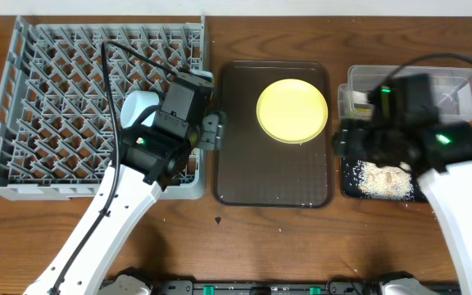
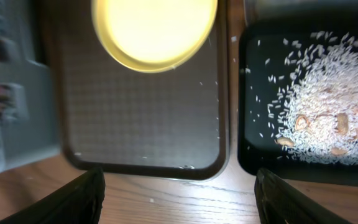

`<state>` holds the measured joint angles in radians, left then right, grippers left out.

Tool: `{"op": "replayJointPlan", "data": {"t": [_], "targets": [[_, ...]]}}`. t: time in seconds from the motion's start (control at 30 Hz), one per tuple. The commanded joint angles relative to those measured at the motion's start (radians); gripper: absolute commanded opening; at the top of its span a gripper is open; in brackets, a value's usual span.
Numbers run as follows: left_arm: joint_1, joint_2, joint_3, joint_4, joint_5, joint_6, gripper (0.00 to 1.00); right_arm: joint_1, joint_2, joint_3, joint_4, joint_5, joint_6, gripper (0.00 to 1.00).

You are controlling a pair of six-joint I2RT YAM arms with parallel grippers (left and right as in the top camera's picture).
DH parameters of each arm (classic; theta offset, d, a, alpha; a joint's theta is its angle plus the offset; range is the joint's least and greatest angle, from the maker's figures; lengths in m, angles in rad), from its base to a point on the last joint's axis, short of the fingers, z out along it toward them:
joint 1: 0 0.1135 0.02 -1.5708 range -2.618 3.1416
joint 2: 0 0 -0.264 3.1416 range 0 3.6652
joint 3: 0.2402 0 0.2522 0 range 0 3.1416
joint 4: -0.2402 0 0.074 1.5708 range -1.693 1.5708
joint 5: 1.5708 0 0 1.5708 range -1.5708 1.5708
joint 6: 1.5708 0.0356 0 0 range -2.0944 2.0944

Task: Sort waste into correct bins and load items into the dishwasher
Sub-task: 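Grasp the yellow plate edges with both grippers from either side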

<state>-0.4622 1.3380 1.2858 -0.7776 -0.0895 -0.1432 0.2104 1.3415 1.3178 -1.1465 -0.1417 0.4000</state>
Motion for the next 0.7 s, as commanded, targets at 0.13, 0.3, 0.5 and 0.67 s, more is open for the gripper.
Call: {"op": "replayJointPlan", "data": {"t": [0.13, 0.3, 0.5, 0.67], "targets": [[-0.001, 0.017, -0.004, 0.009, 0.269, -0.088, 0.86, 0.046, 0.222, 0.008, 0.055, 0.142, 0.157, 0.64], [0.002, 0.039, -0.004, 0.028, 0.269, -0.281, 0.86, 0.046, 0.364, 0.008, 0.172, 0.138, 0.218, 0.42], [0.003, 0.080, -0.004, 0.054, 0.289, -0.368, 0.86, 0.046, 0.503, 0.008, 0.270, 0.141, 0.335, 0.45], [0.003, 0.117, -0.004, 0.064, 0.288, -0.368, 0.86, 0.046, 0.597, 0.008, 0.342, 0.139, 0.374, 0.44]]}}
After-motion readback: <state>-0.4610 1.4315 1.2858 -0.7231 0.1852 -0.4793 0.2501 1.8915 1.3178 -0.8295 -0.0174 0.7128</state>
